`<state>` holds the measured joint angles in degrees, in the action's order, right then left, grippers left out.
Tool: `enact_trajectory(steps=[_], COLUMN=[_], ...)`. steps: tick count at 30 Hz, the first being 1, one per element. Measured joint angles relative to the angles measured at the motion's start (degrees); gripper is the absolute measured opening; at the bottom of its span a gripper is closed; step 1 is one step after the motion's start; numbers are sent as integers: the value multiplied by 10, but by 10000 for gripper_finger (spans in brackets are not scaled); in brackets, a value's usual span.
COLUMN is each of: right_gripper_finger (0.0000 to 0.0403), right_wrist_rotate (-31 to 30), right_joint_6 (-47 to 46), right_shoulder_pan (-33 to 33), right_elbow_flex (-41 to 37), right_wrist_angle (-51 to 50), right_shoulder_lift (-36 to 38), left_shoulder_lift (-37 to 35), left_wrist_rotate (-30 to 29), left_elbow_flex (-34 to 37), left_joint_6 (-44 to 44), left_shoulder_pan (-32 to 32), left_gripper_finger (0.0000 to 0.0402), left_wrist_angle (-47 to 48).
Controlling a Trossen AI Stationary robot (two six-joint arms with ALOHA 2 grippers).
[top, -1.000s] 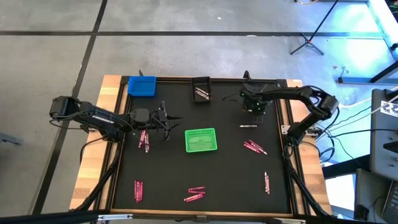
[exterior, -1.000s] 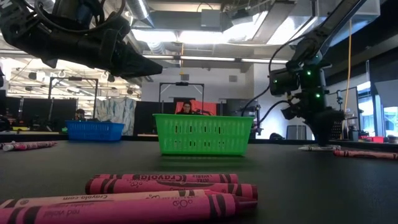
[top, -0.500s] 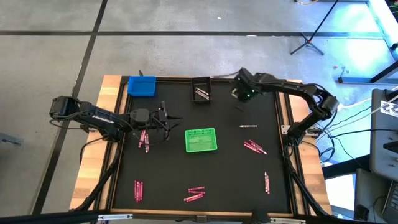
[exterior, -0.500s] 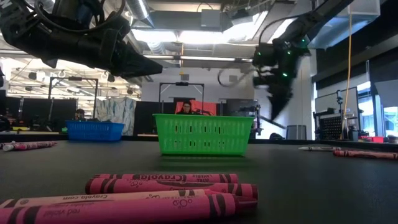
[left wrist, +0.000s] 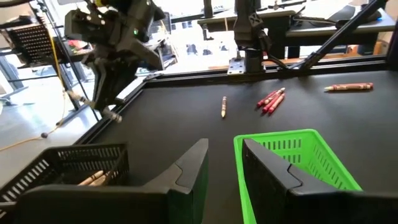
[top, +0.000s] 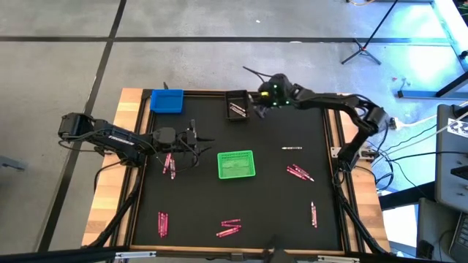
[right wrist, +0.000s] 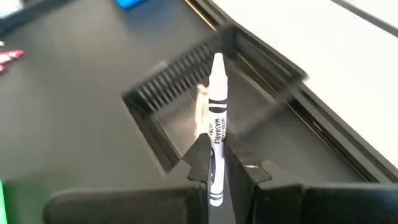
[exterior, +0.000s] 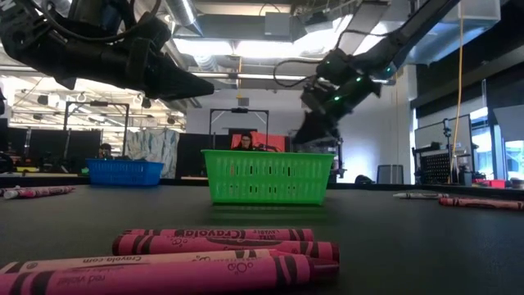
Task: Sort crayons
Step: Put the white crayon into the black bin
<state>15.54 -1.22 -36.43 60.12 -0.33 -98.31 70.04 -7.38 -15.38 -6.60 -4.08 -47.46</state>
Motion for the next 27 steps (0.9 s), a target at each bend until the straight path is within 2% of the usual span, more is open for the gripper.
enact_trajectory(steps=[7,10,14,24,27], right_gripper_finger=[30,31,31,31,44], right_wrist_rotate=[1,-41,-103,-95,-100], right_joint_6=[0,0,0,-29,-29], right_shoulder_pan=[46,60,64,64,64], right_elbow_flex=[0,0,0,0,0], right_wrist_angle=[153,195,198,169,157], right_shoulder_lift=[-61,-78,-92,-97,-97], left_shoulder_lift=[0,0,0,0,0], left_wrist_rotate=[0,0,0,0,0], left_elbow_flex=[0,0,0,0,0], left_joint_6=[0,1,1,4,5], left_shoulder_pan=[0,0,0,0,0], left_gripper_finger=[90,90,90,90,90], left_wrist_angle=[-2,-3,-3,-3,-2])
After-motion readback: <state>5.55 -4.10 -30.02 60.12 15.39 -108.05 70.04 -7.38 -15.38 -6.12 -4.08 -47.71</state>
